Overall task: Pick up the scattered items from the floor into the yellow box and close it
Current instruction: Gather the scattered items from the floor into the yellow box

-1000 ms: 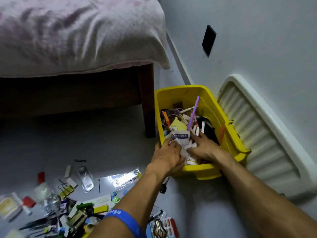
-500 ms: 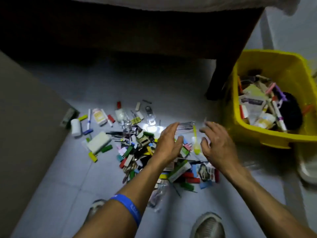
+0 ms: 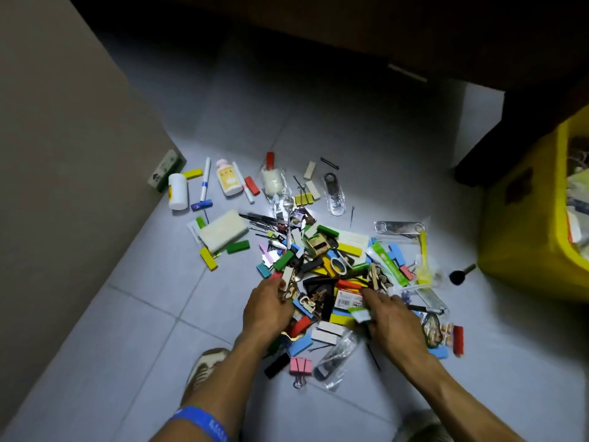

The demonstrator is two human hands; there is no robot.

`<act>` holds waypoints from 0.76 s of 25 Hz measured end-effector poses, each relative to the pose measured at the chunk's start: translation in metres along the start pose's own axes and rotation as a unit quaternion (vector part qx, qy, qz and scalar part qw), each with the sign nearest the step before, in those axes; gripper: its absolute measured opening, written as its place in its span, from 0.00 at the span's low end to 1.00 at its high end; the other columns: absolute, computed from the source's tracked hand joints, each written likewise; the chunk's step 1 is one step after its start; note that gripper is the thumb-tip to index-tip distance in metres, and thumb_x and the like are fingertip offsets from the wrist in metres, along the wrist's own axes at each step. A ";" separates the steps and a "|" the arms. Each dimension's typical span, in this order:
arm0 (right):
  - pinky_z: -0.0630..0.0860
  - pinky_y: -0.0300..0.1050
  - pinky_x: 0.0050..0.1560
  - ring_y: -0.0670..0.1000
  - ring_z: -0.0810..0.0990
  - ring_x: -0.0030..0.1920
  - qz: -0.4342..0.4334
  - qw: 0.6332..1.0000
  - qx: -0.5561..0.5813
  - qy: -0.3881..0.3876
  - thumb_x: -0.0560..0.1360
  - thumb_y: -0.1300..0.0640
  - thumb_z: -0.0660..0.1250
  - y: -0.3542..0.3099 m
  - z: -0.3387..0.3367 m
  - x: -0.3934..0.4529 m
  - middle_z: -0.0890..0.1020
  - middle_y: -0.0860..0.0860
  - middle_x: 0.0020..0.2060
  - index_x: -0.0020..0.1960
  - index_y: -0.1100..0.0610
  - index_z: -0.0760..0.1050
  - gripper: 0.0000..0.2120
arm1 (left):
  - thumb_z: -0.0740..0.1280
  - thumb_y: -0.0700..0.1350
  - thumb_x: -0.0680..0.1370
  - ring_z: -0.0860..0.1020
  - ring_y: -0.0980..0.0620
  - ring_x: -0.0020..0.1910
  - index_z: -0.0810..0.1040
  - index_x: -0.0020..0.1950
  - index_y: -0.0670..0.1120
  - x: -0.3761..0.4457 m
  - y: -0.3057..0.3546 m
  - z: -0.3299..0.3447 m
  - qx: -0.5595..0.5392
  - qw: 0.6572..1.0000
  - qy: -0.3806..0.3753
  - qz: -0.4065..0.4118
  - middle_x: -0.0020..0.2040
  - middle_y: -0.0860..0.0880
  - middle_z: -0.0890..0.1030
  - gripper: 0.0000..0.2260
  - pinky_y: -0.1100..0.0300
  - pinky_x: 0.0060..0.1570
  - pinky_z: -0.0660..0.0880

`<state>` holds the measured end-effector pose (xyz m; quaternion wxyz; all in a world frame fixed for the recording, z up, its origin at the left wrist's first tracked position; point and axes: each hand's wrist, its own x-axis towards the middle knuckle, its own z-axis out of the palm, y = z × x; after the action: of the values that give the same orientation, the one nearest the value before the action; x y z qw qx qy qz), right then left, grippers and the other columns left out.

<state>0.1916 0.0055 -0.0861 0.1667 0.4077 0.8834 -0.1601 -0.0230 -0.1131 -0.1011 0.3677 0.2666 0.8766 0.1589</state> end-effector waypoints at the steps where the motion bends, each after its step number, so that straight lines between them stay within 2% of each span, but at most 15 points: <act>1: 0.67 0.45 0.37 0.56 0.76 0.49 -0.015 1.000 0.014 0.014 0.74 0.54 0.65 0.000 -0.004 0.004 0.80 0.51 0.54 0.59 0.50 0.71 0.15 | 0.68 0.45 0.74 0.77 0.47 0.53 0.76 0.59 0.49 0.000 0.002 0.001 0.010 1.000 0.029 0.008 0.57 0.48 0.78 0.14 0.55 0.48 0.75; 3: 0.65 0.45 0.36 0.56 0.77 0.45 -0.021 0.997 0.067 0.034 0.77 0.55 0.63 -0.002 -0.008 0.009 0.80 0.51 0.48 0.53 0.51 0.73 0.06 | 0.67 0.46 0.75 0.75 0.48 0.51 0.76 0.55 0.49 -0.004 0.006 0.003 0.025 0.995 0.081 0.047 0.53 0.49 0.76 0.09 0.55 0.44 0.73; 5: 0.67 0.47 0.35 0.56 0.75 0.40 0.024 0.988 0.146 0.052 0.79 0.54 0.61 0.002 -0.010 0.012 0.78 0.53 0.44 0.50 0.53 0.70 0.03 | 0.65 0.47 0.76 0.74 0.49 0.48 0.73 0.49 0.50 -0.013 0.008 0.007 0.042 0.990 0.074 0.115 0.48 0.50 0.76 0.03 0.57 0.40 0.69; 7: 0.68 0.48 0.36 0.56 0.73 0.40 0.102 0.977 0.175 0.071 0.79 0.54 0.61 0.006 -0.013 0.012 0.79 0.56 0.47 0.54 0.55 0.70 0.06 | 0.64 0.48 0.76 0.76 0.47 0.47 0.72 0.47 0.50 -0.029 0.008 0.018 0.103 0.980 0.025 0.171 0.47 0.49 0.78 0.03 0.58 0.39 0.66; 8: 0.70 0.50 0.39 0.57 0.73 0.43 0.127 0.978 0.142 0.088 0.78 0.54 0.63 0.007 -0.013 0.008 0.79 0.57 0.51 0.59 0.56 0.70 0.11 | 0.63 0.49 0.76 0.76 0.46 0.49 0.73 0.49 0.50 -0.038 0.007 0.024 0.132 0.975 0.000 0.181 0.49 0.48 0.79 0.04 0.56 0.41 0.67; 10: 0.72 0.54 0.47 0.59 0.74 0.50 0.105 0.983 0.043 0.143 0.74 0.55 0.66 0.003 -0.008 -0.005 0.75 0.57 0.57 0.65 0.57 0.69 0.20 | 0.63 0.49 0.77 0.74 0.46 0.53 0.73 0.54 0.49 -0.049 0.006 0.035 0.164 0.970 -0.015 0.181 0.55 0.47 0.77 0.08 0.54 0.49 0.70; 11: 0.71 0.54 0.48 0.58 0.74 0.50 0.050 0.984 0.031 0.168 0.73 0.56 0.67 -0.004 -0.003 -0.014 0.75 0.56 0.56 0.64 0.57 0.70 0.20 | 0.63 0.48 0.77 0.72 0.47 0.55 0.72 0.57 0.48 -0.051 0.004 0.038 0.171 0.969 -0.006 0.178 0.57 0.47 0.76 0.10 0.54 0.52 0.70; 12: 0.72 0.53 0.48 0.58 0.75 0.49 -0.016 0.986 0.042 0.162 0.73 0.56 0.67 -0.013 0.003 -0.021 0.77 0.56 0.54 0.63 0.57 0.72 0.19 | 0.63 0.48 0.78 0.71 0.47 0.57 0.71 0.60 0.49 -0.053 0.003 0.039 0.175 0.969 0.006 0.173 0.60 0.48 0.74 0.12 0.54 0.54 0.71; 14: 0.74 0.52 0.50 0.57 0.77 0.52 -0.096 0.992 0.055 0.067 0.75 0.53 0.66 -0.029 0.017 -0.027 0.78 0.54 0.55 0.64 0.56 0.72 0.18 | 0.64 0.48 0.78 0.70 0.47 0.58 0.69 0.63 0.49 -0.054 0.002 0.038 0.167 0.972 0.017 0.163 0.62 0.48 0.73 0.14 0.55 0.56 0.71; 16: 0.72 0.51 0.58 0.57 0.73 0.59 -0.088 0.996 0.022 -0.008 0.76 0.46 0.64 -0.040 0.031 -0.022 0.73 0.53 0.64 0.70 0.55 0.66 0.25 | 0.65 0.46 0.78 0.72 0.48 0.54 0.69 0.59 0.51 -0.052 0.002 0.035 0.131 0.980 0.010 0.151 0.58 0.47 0.76 0.11 0.55 0.49 0.72; 19: 0.68 0.55 0.66 0.59 0.66 0.67 -0.043 0.999 -0.011 -0.029 0.75 0.40 0.64 -0.047 0.043 -0.014 0.65 0.56 0.72 0.76 0.56 0.57 0.36 | 0.65 0.45 0.78 0.74 0.48 0.49 0.71 0.57 0.53 -0.049 0.000 0.031 0.084 0.984 -0.011 0.155 0.53 0.47 0.79 0.09 0.55 0.46 0.74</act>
<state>0.1712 -0.0513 -0.1118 0.1898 0.3626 0.8966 -0.1692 0.0284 -0.1394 -0.0944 0.3243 0.4308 0.8309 0.1371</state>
